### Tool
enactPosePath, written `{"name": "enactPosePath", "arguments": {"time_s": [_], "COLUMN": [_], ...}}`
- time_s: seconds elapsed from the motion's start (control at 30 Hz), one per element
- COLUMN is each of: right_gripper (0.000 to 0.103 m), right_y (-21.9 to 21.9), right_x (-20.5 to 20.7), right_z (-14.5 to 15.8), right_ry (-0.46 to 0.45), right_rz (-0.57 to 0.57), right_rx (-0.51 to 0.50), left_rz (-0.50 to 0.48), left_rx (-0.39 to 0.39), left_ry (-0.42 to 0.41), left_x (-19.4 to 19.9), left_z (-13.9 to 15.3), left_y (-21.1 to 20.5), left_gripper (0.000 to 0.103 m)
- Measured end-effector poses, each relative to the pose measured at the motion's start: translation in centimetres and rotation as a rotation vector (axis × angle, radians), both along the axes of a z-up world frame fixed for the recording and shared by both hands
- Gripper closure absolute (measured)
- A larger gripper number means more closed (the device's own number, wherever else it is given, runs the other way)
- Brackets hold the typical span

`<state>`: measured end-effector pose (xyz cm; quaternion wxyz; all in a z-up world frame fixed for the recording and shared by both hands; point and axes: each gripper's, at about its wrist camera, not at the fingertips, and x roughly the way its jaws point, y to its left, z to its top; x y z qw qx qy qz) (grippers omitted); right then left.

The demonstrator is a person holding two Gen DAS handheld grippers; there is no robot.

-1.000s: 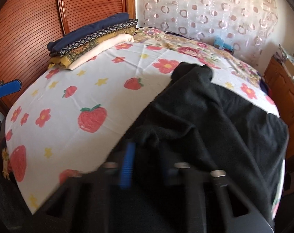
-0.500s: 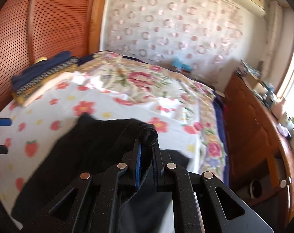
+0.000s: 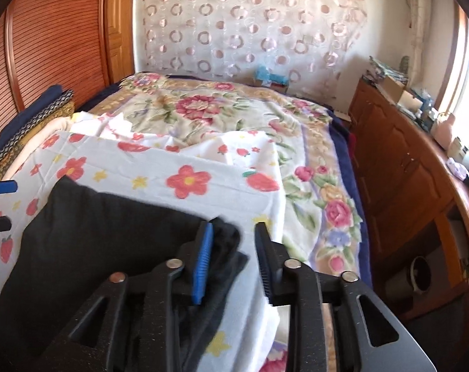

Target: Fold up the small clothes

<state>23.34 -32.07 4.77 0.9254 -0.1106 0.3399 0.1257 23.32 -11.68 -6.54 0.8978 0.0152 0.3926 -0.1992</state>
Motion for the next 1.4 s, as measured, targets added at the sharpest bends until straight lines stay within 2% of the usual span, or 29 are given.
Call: {"name": "enactPosePath", "arguments": {"time_s": [0.13,0.23,0.3,0.4,0.53,0.57,0.6,0.63,0.67,0.73,0.8,0.97,1.03,1.07,1.1,1.13,1.17,1.27,1.3,1.33,1.37,1.4], "right_gripper": [0.061,0.061,0.061,0.061,0.064,0.076,0.084,0.097,0.099,0.101,0.101,0.101,0.098,0.092,0.09,0.086,0.082,0.072,0.071,0.069,0.068,0.068], "right_y": [-0.2,0.1,0.6,0.9,0.7,0.5,0.2,0.0,-0.3,-0.8,-1.9,-3.6,-3.6,-3.8,-3.9,-3.6,-3.6,-2.4,-2.1,-2.0,-1.9,-1.7], "right_x": [-0.6,-0.3,0.2,0.5,1.2,1.3,1.6,1.7,1.6,1.4,1.4,2.0,2.0,1.9,1.6,1.4,0.9,-1.9,-2.9,-3.9,-5.0,-6.1], "right_z": [0.4,-0.8,-1.6,-2.0,-2.2,-2.3,-2.4,-2.4,-2.2,-1.7,-1.5,-1.9,-1.8,-1.5,-1.1,-0.5,0.1,1.6,2.0,2.3,2.5,2.6], "right_ry": [-0.007,0.042,0.074,0.051,0.08,0.083,0.084,0.084,0.073,0.025,0.001,0.038,0.045,0.044,0.036,0.026,0.014,-0.031,-0.047,-0.056,-0.063,-0.068], "right_rz": [0.018,0.05,0.065,0.083,0.118,0.129,0.14,0.154,0.17,0.174,0.121,0.026,0.005,-0.003,-0.016,-0.028,-0.036,-0.039,-0.04,-0.04,-0.038,-0.036], "right_rx": [0.055,0.078,0.069,0.023,0.032,0.032,0.033,0.039,0.054,0.072,0.082,0.08,0.063,0.068,0.067,0.062,0.063,0.062,0.053,0.048,0.046,0.046], "left_rz": [-0.007,-0.02,-0.026,-0.038,-0.073,-0.081,-0.091,-0.111,-0.122,-0.127,-0.114,-0.099,-0.081,-0.061,-0.054,-0.061,-0.073,-0.083,-0.08,-0.08,-0.081,-0.086], "left_rx": [0.014,0.024,0.017,0.007,-0.014,-0.022,-0.029,-0.043,-0.045,-0.052,-0.05,-0.004,0.015,0.036,0.04,0.031,0.014,-0.01,-0.012,-0.021,-0.04,-0.049], "left_ry": [0.013,0.026,0.037,0.045,0.067,0.072,0.076,0.078,0.066,0.023,-0.004,-0.003,0.006,0.002,-0.005,-0.015,-0.026,-0.045,-0.046,-0.05,-0.058,-0.063], "left_x": [2.5,4.2,4.7,5.4,6.1,6.3,6.5,6.5,6.3,6.2,6.2,6.6,6.7,6.6,6.4,6.0,5.4,3.8,3.2,2.8,2.1,1.5], "left_z": [-0.5,-1.1,-1.4,-1.9,-2.3,-2.4,-2.4,-2.3,-2.2,-1.3,-0.4,-0.6,-0.7,-0.6,-0.4,0.0,0.5,1.8,2.2,2.4,2.8,3.1], "left_y": [-0.7,-1.1,-1.3,-1.5,-1.8,-2.0,-2.1,-2.2,-2.4,-2.4,-2.4,-2.7,-2.7,-2.7,-2.5,-2.3,-2.1,-1.6,-1.4,-1.2,-1.0,-0.9], "left_gripper": [0.022,0.022,0.022,0.027,0.047,0.054,0.06,0.078,0.091,0.094,0.094,0.093,0.089,0.083,0.08,0.074,0.063,0.048,0.044,0.03,0.023,0.023]}}
